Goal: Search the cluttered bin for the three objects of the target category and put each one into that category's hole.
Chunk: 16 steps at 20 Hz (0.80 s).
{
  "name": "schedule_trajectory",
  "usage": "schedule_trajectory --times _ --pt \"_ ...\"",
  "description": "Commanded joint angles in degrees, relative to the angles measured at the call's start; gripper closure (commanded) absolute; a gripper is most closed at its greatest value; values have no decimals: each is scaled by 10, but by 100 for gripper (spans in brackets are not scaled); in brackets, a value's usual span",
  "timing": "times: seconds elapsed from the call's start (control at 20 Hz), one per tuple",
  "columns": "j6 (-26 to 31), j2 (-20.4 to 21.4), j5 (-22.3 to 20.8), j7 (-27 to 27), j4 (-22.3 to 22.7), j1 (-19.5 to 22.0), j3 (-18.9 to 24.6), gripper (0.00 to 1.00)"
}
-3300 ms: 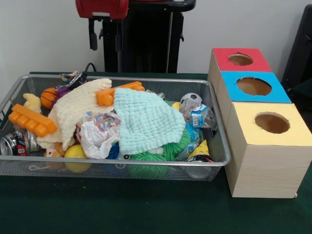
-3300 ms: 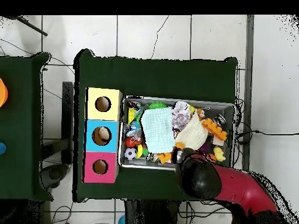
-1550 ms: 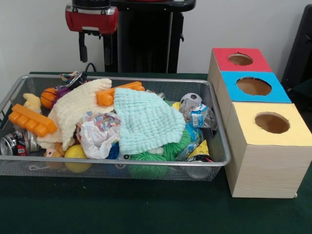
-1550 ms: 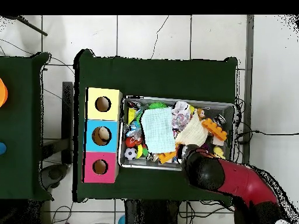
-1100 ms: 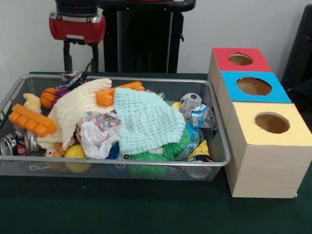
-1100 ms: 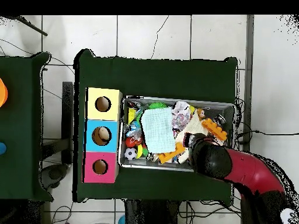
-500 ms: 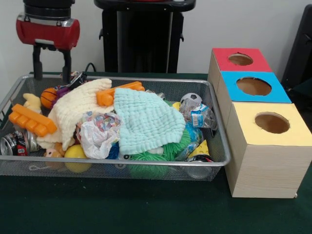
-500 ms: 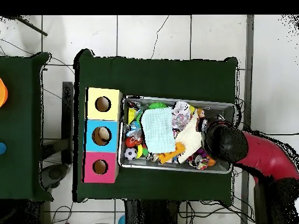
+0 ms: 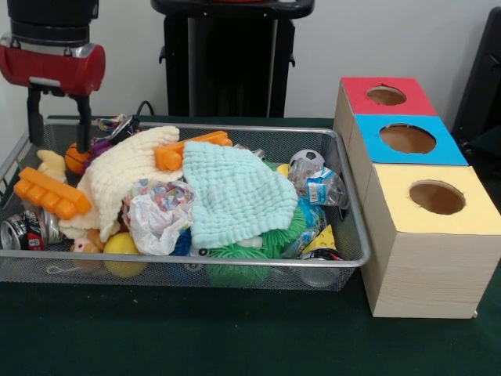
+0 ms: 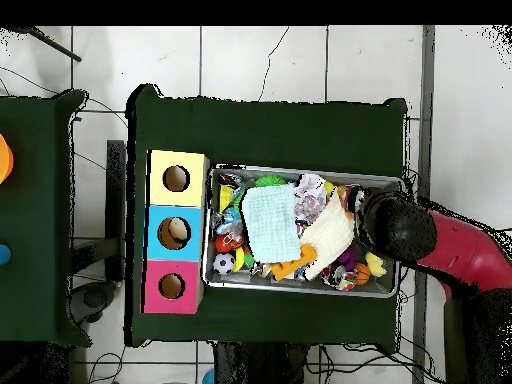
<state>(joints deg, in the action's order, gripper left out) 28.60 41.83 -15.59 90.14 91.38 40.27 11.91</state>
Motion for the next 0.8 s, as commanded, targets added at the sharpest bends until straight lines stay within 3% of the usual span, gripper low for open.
schedule_trajectory --times 0.05,0.6,0.8 --pt "-42 -69 -55 24 -12 -8 -9 0" --pt "-61 -83 -43 44 -16 -28 -23 0" --pt "-35 -73 -33 40 -25 -34 -20 0"
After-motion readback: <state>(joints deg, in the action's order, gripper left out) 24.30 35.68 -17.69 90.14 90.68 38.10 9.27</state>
